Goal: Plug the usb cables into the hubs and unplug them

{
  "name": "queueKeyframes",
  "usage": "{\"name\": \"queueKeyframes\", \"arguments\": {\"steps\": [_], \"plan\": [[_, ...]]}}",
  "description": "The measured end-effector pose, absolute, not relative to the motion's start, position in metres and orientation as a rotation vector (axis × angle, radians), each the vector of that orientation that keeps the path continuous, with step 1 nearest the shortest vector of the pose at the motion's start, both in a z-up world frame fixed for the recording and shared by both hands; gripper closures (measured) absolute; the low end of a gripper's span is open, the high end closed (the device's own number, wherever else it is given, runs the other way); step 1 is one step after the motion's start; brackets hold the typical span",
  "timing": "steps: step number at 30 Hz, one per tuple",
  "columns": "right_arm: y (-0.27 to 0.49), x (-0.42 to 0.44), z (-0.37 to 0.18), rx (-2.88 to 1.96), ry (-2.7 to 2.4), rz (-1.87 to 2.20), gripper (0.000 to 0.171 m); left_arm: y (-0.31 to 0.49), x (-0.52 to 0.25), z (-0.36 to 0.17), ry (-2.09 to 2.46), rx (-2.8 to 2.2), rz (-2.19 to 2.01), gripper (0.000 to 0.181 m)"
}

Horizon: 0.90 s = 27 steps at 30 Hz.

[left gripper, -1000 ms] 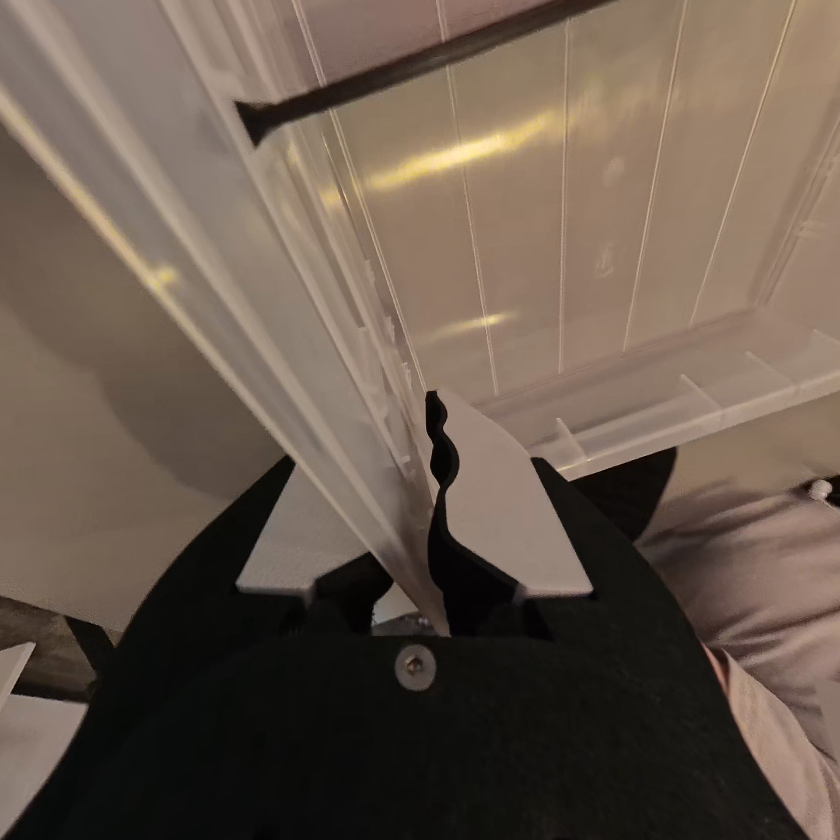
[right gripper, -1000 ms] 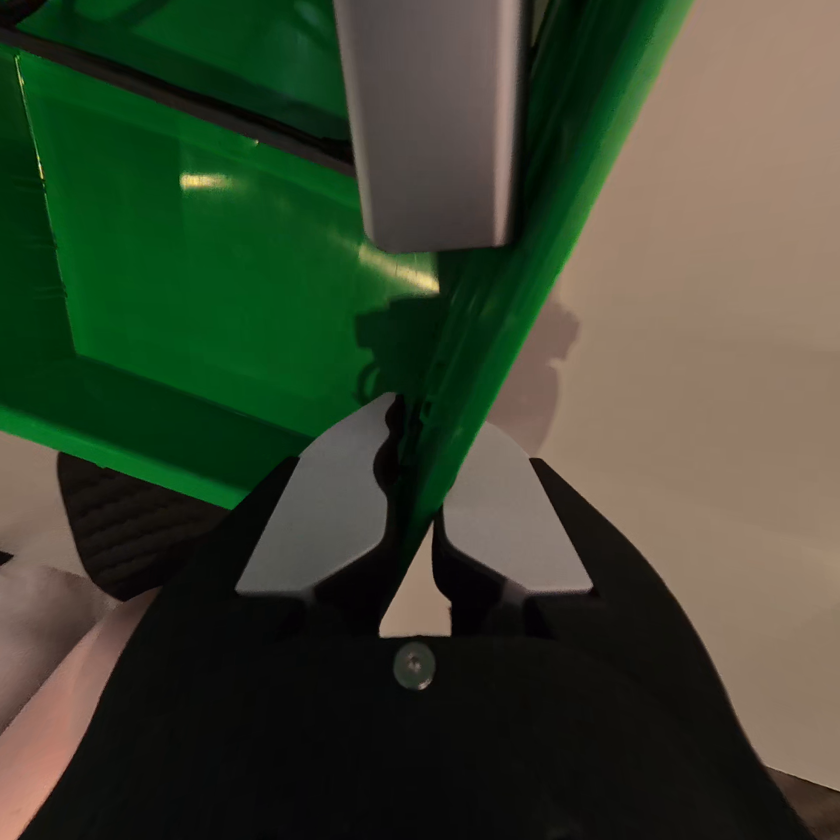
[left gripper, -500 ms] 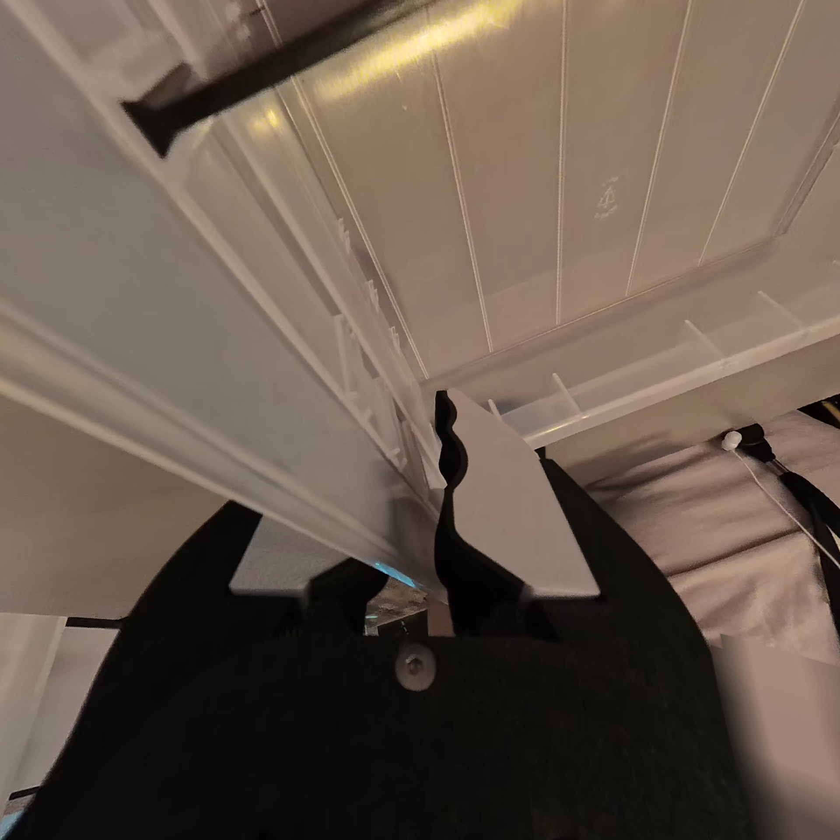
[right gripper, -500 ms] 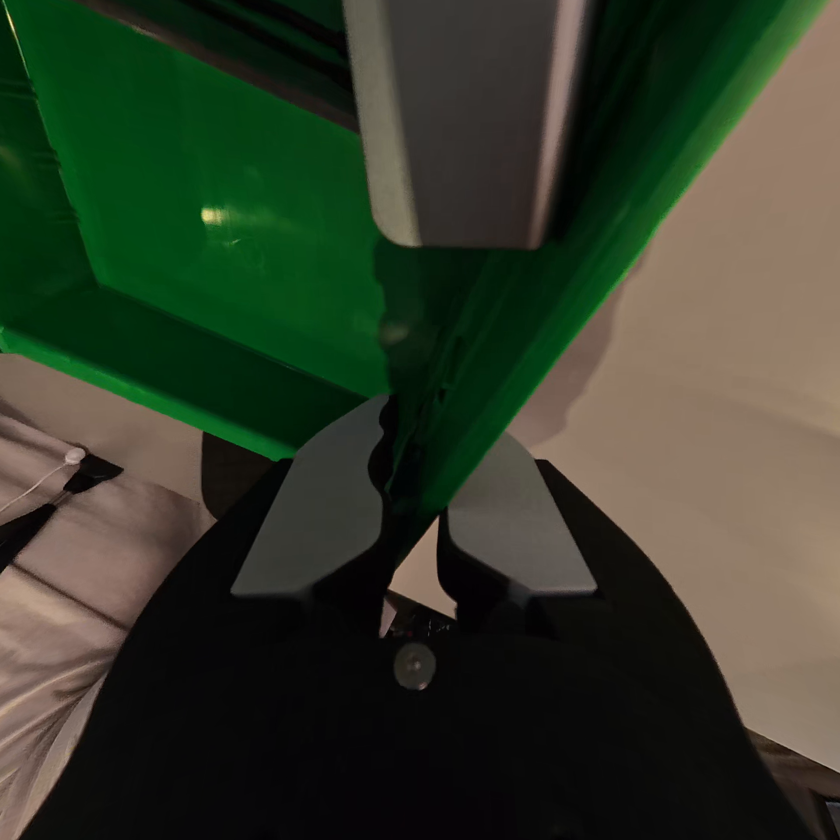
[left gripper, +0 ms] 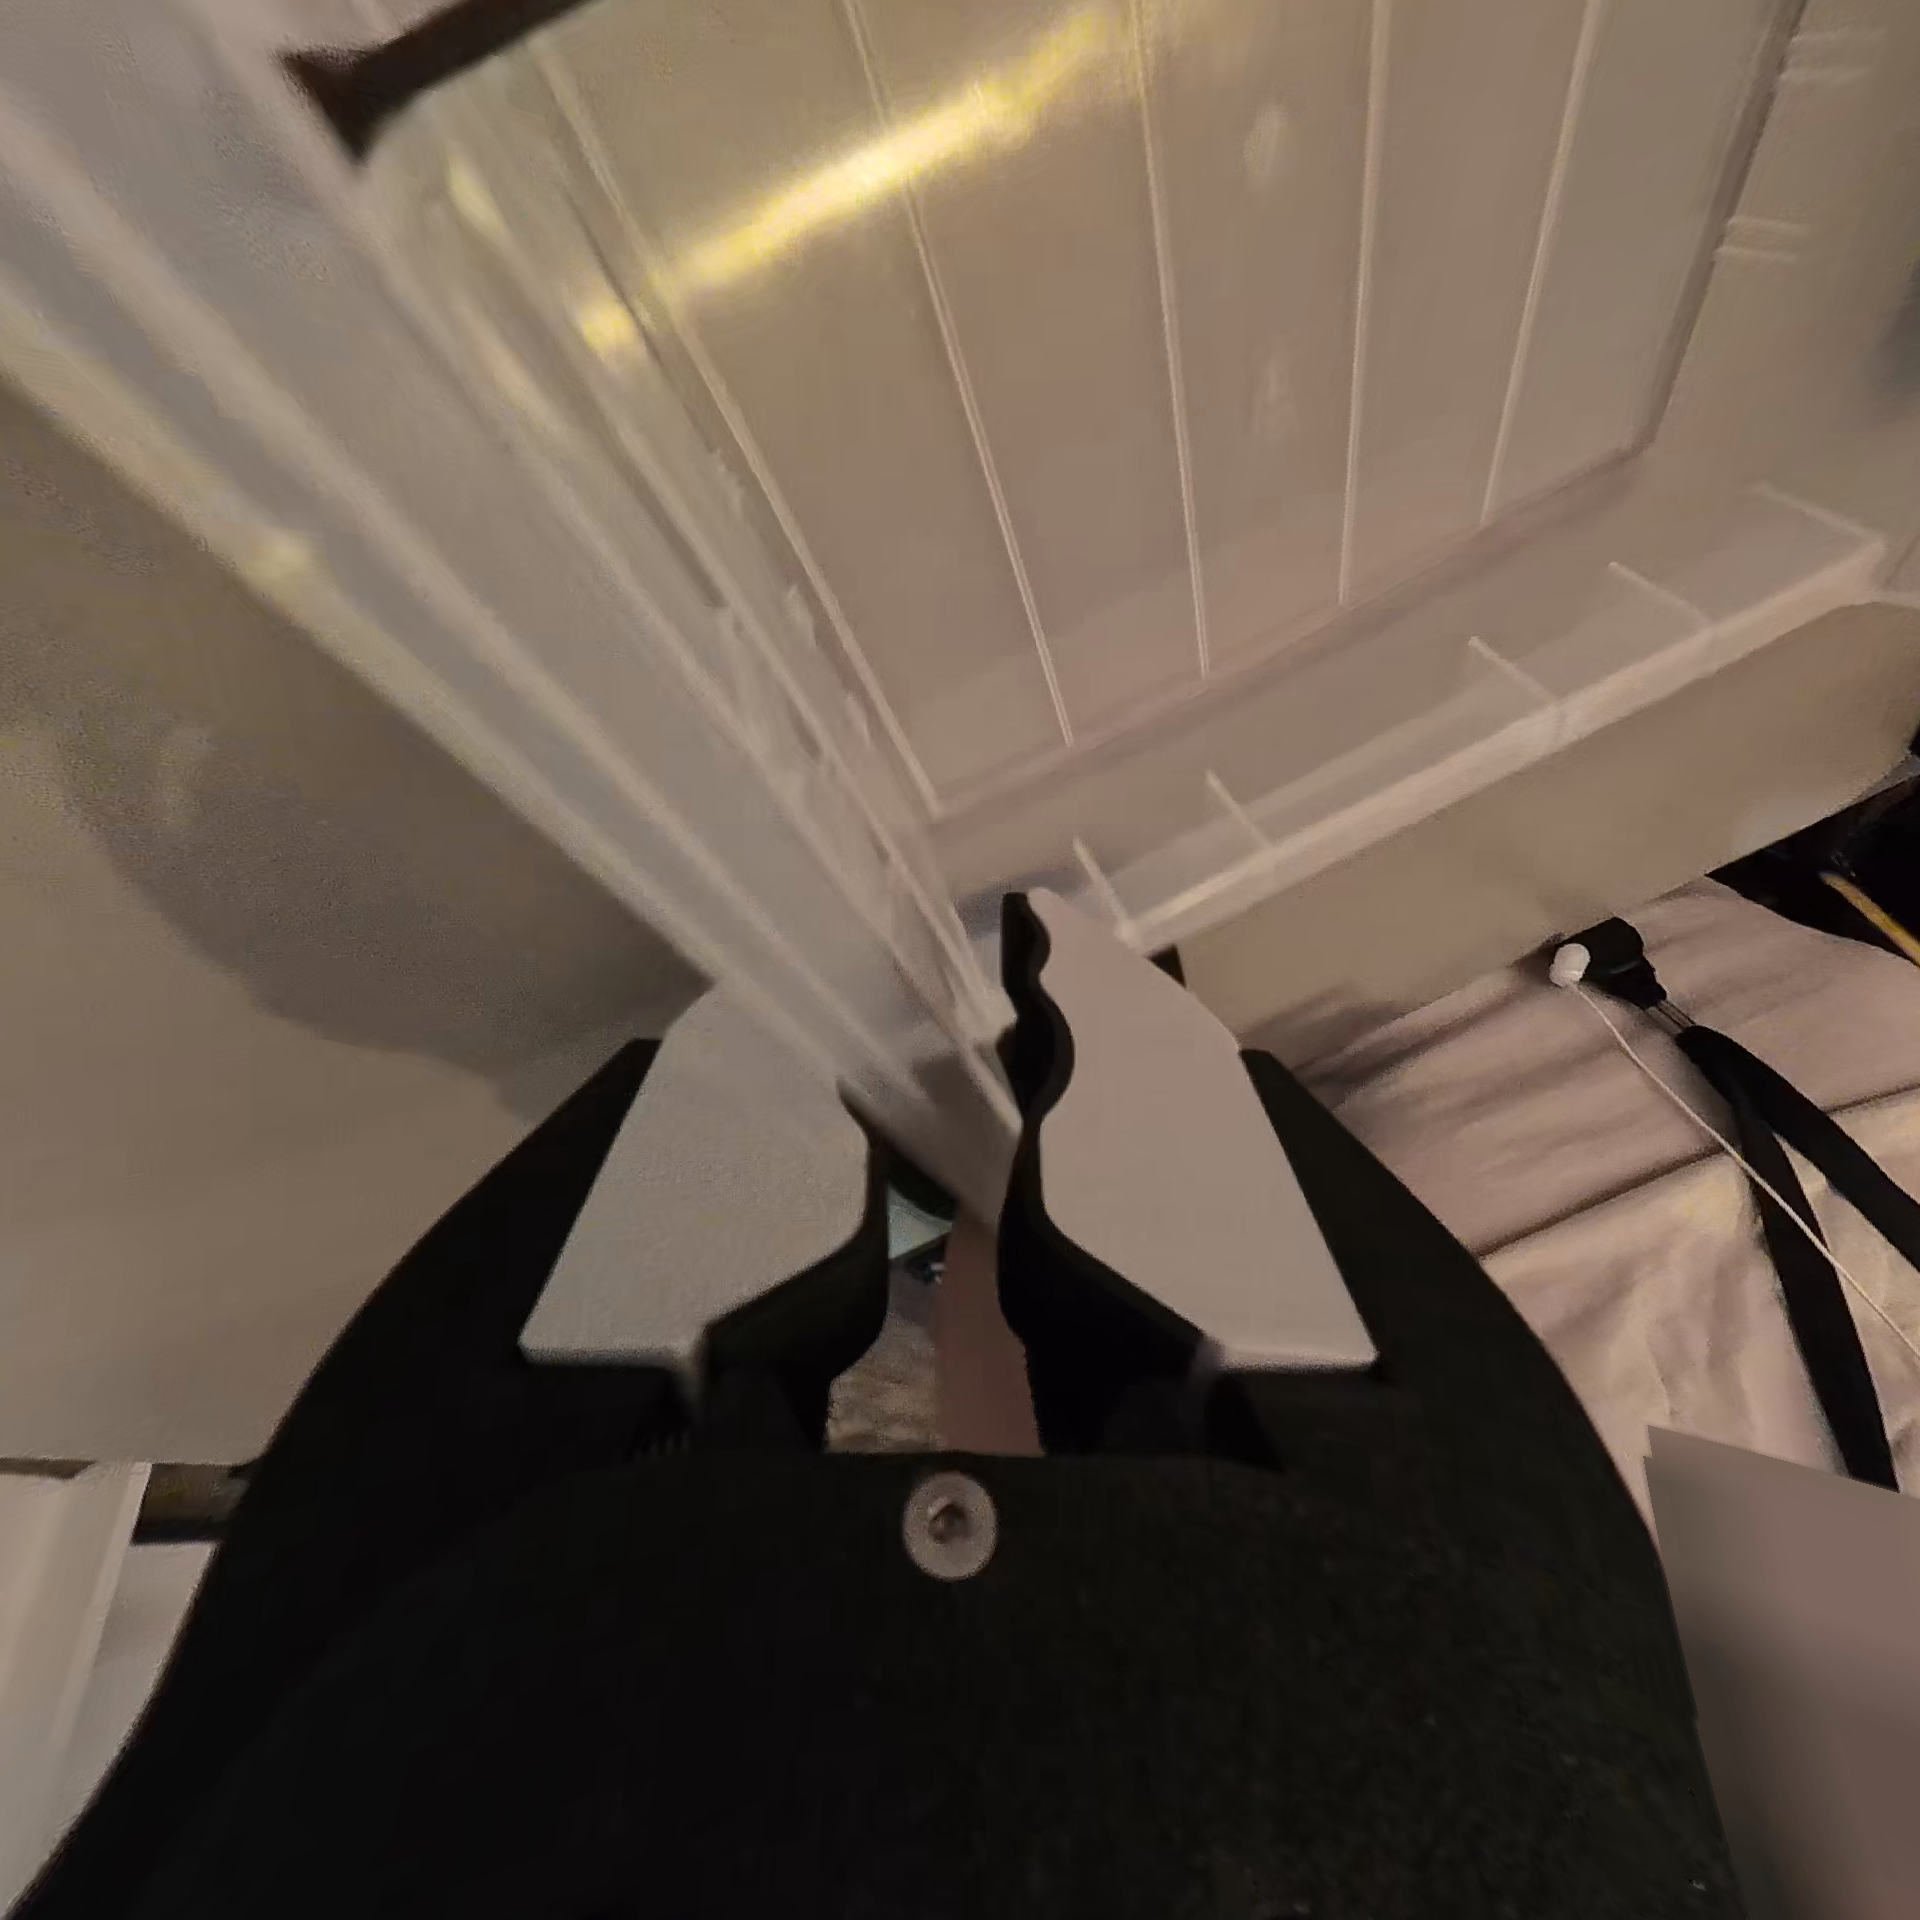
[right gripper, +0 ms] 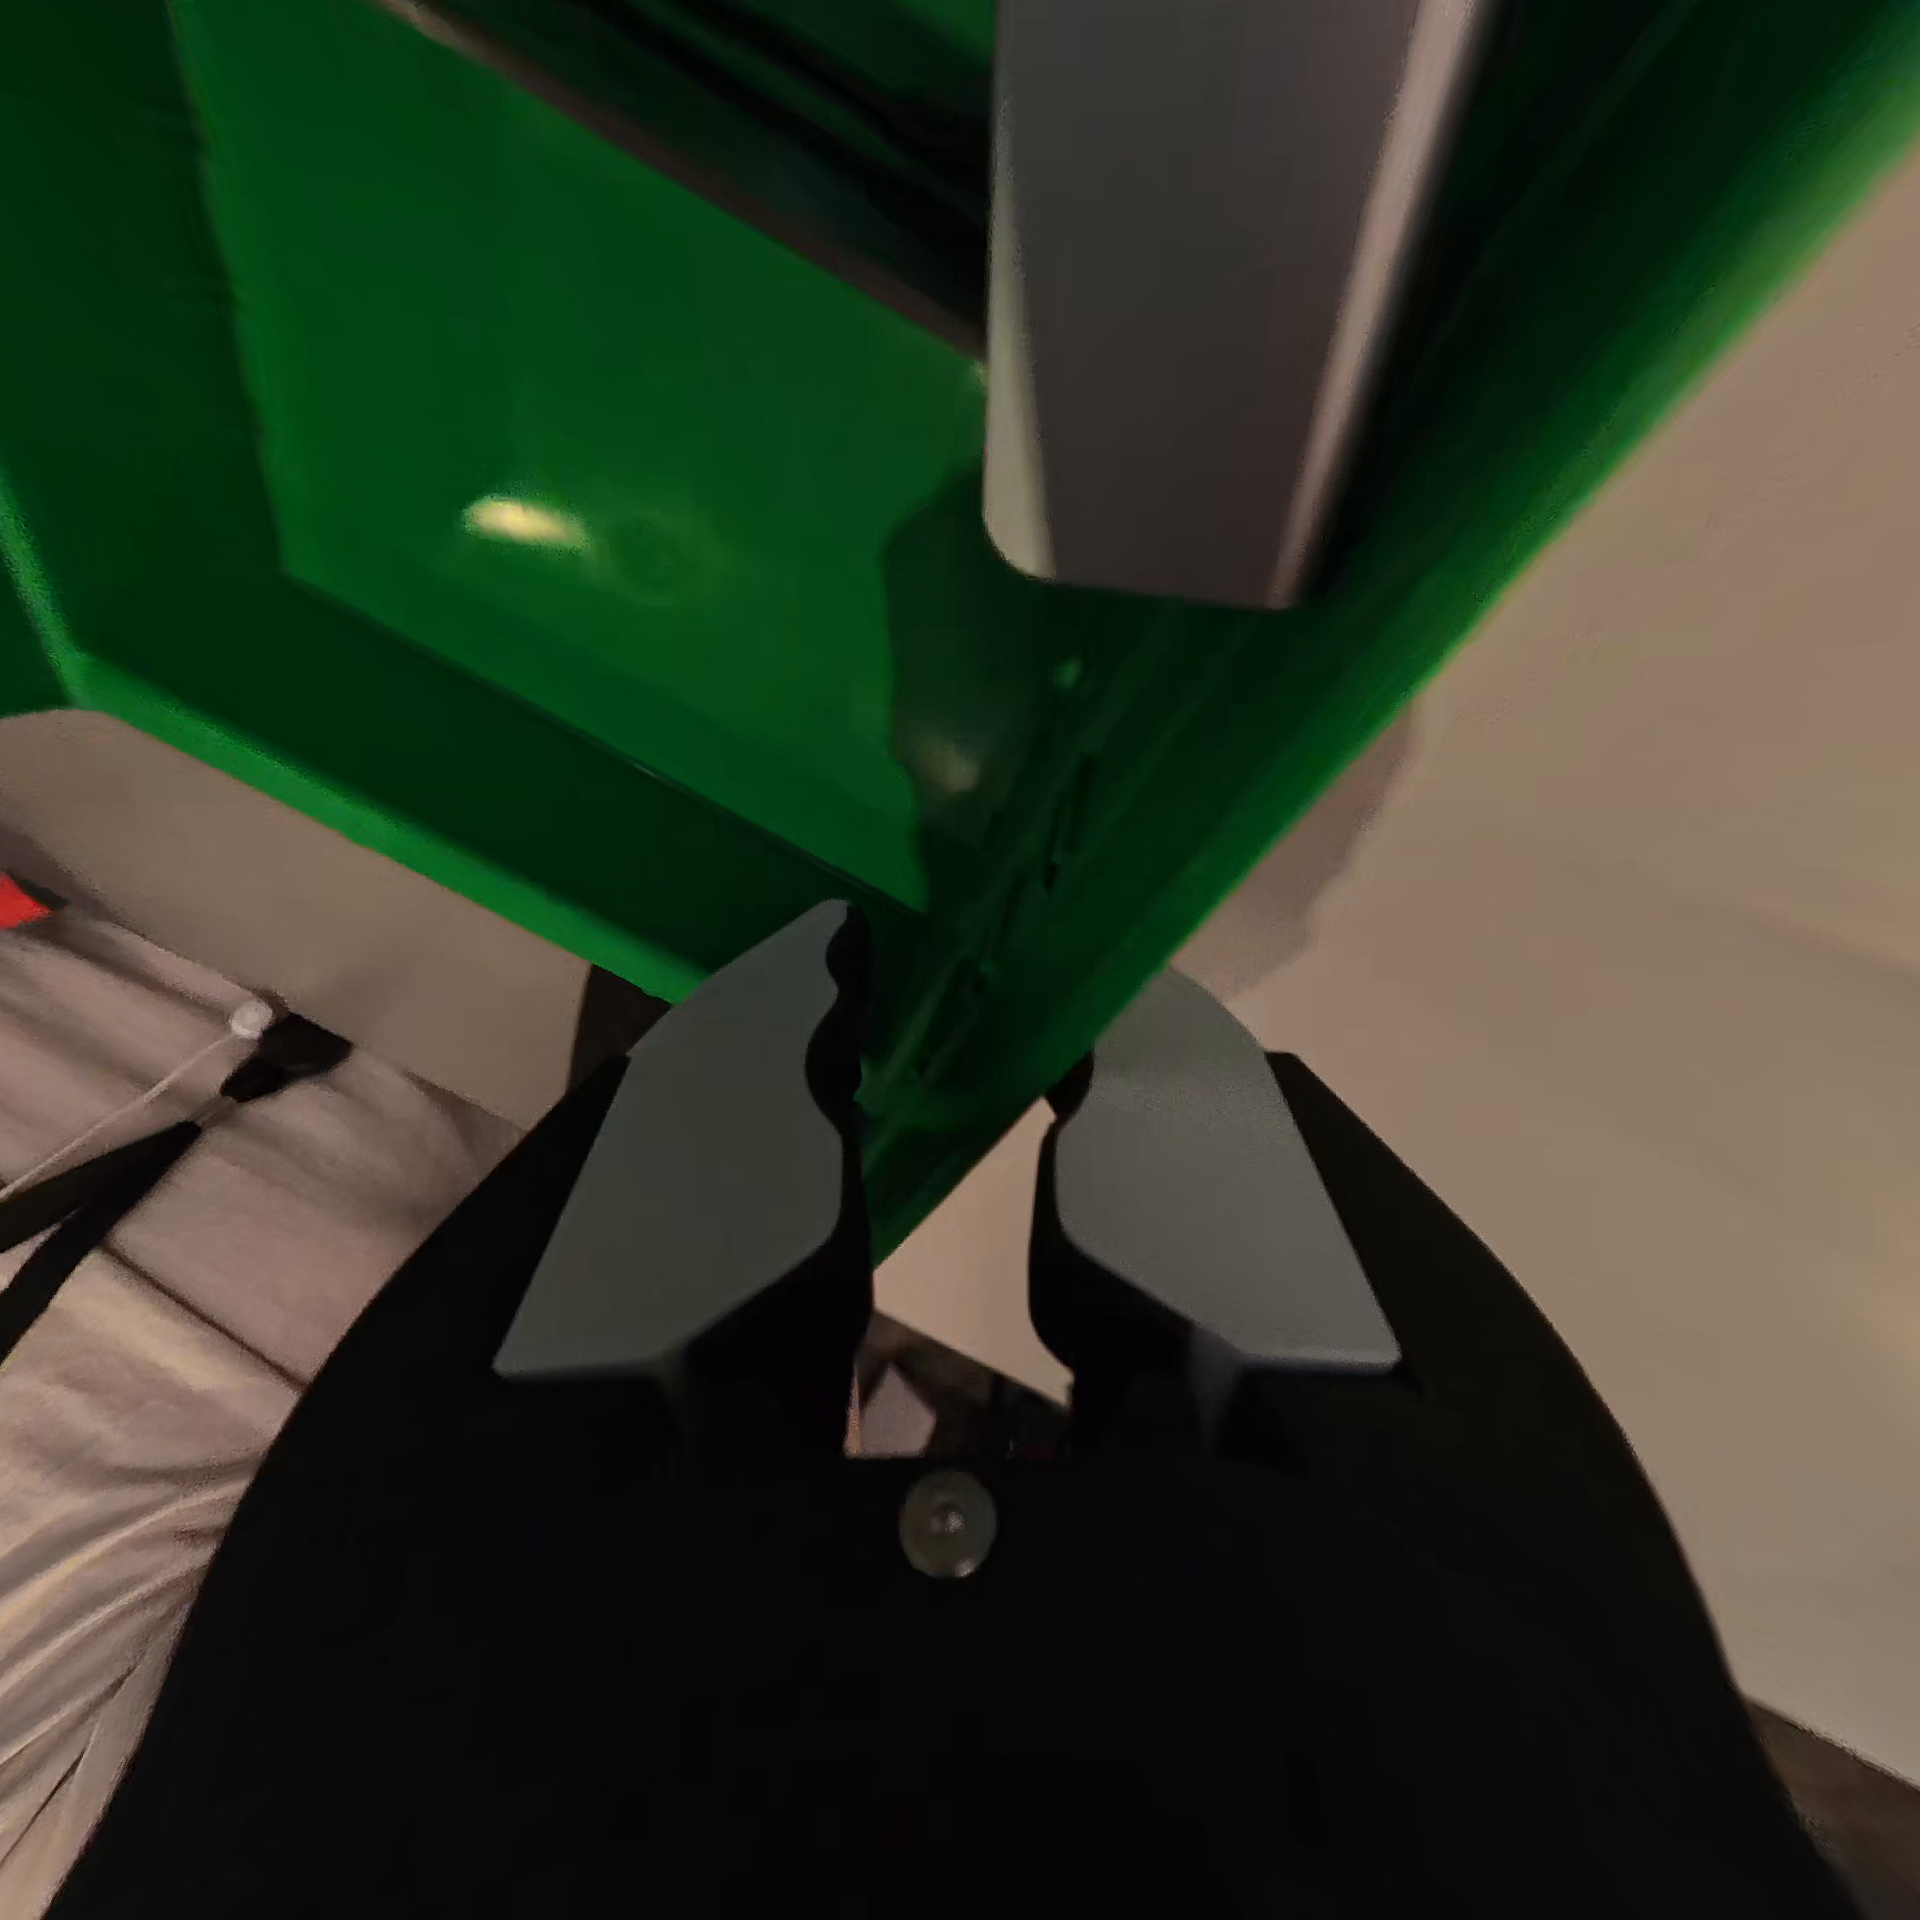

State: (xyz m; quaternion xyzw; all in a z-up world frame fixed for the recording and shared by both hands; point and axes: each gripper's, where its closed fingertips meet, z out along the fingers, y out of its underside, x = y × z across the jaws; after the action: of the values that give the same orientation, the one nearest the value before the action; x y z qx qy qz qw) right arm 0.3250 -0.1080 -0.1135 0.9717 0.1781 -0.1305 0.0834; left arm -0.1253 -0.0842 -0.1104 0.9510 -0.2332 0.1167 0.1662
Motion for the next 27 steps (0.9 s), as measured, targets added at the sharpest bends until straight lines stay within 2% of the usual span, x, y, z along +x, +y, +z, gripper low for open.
{"name": "queueKeyframes", "arguments": {"steps": [7, 10, 14, 16, 17, 19, 22, 27], "plan": [[-0.078, 0.318, -0.039, 3.355, 0.424, -0.434, 0.132, -0.076, -0.138, -0.045, -0.745, 3.061, 0.524, 0.169], [-0.049, 0.265, 0.018, 3.621, 0.773, -0.618, 0.131, -0.075, -0.142, -0.027, -0.814, 3.152, 0.553, 0.168], [-0.049, 0.147, 0.078, 3.618, 1.531, -1.271, 0.110, -0.070, -0.136, -0.009, -0.916, 3.212, 0.619, 0.168], [-0.054, 0.099, 0.064, 3.496, 1.652, -1.375, 0.110, -0.071, -0.133, -0.005, -0.957, 3.222, 0.640, 0.168], [-0.050, 0.084, 0.044, 3.461, 1.571, -1.267, 0.118, -0.072, -0.132, -0.003, -0.975, 3.221, 0.647, 0.168], [-0.040, 0.064, 0.004, 3.403, 1.433, -1.031, 0.119, -0.075, -0.130, -0.002, -1.008, 3.211, 0.657, 0.168], [-0.018, 0.064, -0.037, 3.388, 1.269, -0.640, 0.117, -0.078, -0.123, -0.001, -1.057, 3.193, 0.660, 0.167], [-0.014, 0.073, -0.071, 3.233, 1.108, -0.325, 0.110, -0.086, -0.106, 0.004, -1.219, 3.138, 0.684, 0.167]]}}
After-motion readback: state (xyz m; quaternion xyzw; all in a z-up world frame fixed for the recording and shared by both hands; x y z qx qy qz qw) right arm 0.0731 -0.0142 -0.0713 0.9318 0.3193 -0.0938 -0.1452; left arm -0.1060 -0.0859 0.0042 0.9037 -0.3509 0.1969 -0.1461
